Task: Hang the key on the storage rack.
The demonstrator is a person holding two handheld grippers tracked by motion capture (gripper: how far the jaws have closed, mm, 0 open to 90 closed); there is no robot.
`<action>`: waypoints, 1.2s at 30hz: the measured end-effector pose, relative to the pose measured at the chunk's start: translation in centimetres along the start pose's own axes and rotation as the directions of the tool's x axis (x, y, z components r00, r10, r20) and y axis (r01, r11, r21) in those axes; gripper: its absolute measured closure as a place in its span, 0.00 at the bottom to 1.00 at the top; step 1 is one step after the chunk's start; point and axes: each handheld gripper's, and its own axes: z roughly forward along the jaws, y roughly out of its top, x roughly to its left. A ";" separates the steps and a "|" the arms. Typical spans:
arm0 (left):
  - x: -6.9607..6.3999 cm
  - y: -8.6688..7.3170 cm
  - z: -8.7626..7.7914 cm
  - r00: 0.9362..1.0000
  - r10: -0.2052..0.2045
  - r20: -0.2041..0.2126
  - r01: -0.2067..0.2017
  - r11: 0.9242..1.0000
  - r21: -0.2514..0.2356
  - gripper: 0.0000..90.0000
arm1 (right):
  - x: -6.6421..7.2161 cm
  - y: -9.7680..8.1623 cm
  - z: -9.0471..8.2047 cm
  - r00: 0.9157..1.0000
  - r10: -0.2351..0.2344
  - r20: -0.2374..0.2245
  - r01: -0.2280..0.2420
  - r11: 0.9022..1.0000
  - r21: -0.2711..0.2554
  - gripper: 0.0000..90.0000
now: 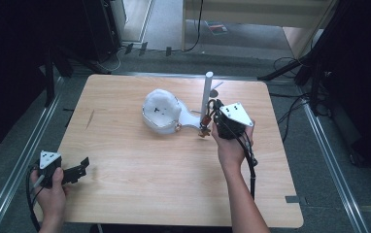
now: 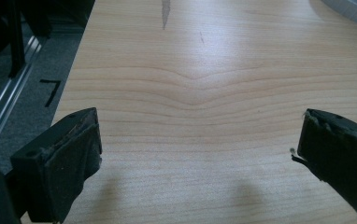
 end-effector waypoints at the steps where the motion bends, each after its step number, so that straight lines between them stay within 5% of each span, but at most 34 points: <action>1: 0.0 0.0 0.0 1.000 0.000 0.000 0.000 1.000 0.000 0.00 | 0.0 -0.1 0.2 1.000 0.000 -0.001 0.000 1.000 0.004 0.96; 17: 0.0 0.0 0.0 1.000 0.002 0.000 -0.002 1.000 0.002 0.00 | -1.0 -0.6 1.1 0.996 0.085 -0.005 -0.085 0.996 0.003 0.93; 28: 0.0 0.0 0.0 1.000 0.006 -0.001 -0.006 1.000 0.004 0.00 | -1.1 -0.4 0.4 0.998 0.068 -0.005 -0.068 0.998 0.001 0.87; 36: 0.0 0.0 0.0 1.000 0.007 -0.002 -0.007 1.000 0.001 0.00 | -1.0 -0.3 -0.8 0.997 0.074 0.017 -0.074 0.997 0.005 0.66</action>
